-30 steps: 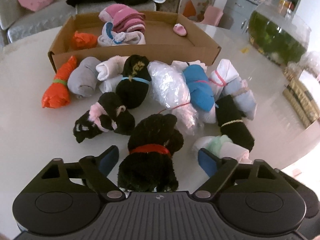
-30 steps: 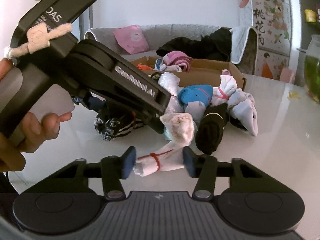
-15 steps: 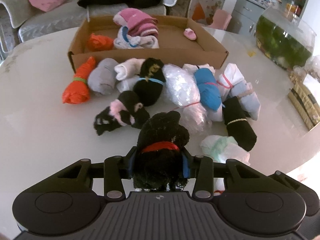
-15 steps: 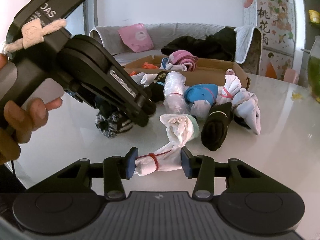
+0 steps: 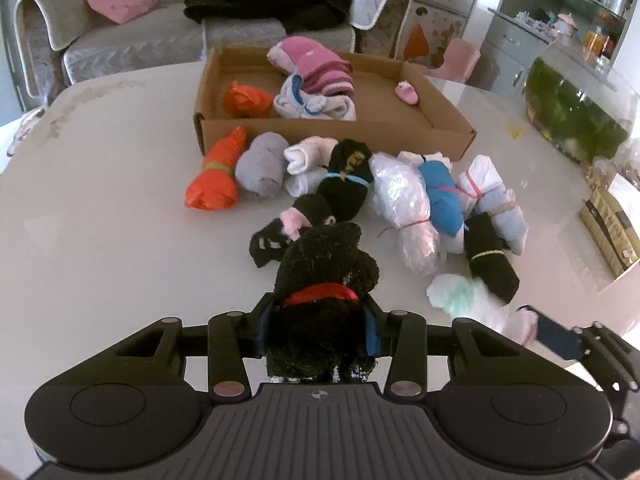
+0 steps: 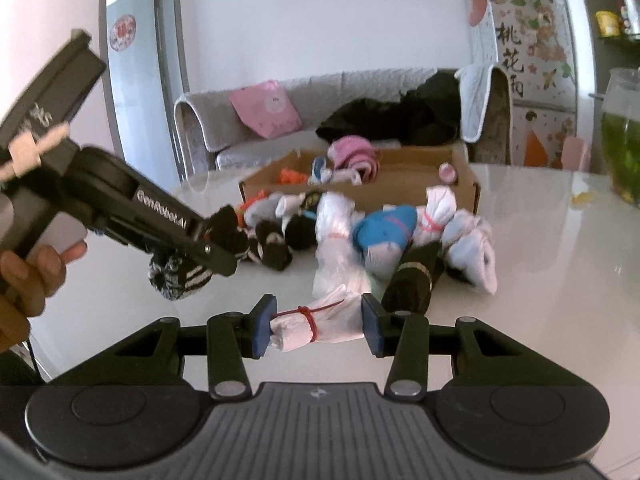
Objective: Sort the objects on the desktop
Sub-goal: 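Carry both socks into the box and open both tools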
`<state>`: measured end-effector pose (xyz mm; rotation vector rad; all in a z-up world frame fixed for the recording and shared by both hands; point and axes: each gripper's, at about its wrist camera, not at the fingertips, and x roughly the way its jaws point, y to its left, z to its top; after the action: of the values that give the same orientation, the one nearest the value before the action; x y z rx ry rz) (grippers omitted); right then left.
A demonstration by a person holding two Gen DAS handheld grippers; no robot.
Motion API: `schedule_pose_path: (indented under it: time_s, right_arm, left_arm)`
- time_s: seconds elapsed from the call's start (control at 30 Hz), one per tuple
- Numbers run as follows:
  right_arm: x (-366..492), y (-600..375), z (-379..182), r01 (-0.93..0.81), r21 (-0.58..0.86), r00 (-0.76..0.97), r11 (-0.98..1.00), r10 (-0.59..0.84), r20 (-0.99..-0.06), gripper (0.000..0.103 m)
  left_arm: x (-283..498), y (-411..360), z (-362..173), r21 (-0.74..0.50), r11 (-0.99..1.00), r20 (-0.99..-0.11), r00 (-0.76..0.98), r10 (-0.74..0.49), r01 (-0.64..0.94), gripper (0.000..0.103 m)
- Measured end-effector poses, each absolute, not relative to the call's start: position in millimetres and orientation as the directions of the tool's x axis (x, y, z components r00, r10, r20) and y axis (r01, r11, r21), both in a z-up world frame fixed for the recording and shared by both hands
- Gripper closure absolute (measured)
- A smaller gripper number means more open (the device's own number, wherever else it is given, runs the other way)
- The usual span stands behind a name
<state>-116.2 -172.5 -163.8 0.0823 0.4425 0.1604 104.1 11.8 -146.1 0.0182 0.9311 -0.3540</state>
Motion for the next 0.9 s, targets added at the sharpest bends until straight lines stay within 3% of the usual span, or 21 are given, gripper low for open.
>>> schedule_pose_path:
  time_s: [0.43,0.67,0.9]
  right_arm:
    - [-89.4,-226.4,-111.6,-0.112,0.116,0.923,0.987,0.147,-0.355,0.061]
    - [-28.7,-240.3,-70.7,-0.138,0.128,0.931,0.982,0.172,-0.321,0.061]
    - [54.0,-246.4,-70.7,-0.157,0.097,0.913,0.983,0.182,-0.365,0.061]
  left_arm:
    - [125.5,30.4,-95.7,-0.156,0.948,-0.743,0.599,-0.298,0.279,0.053]
    - [175.2,29.4,-55.4,-0.163,0.948,-0.713,0.631,-0.304,0.273,0.053]
    - [253.1,12.4,-46.8,-0.143,0.955,-0.717,0.638,-0.282,0.262,0.053]
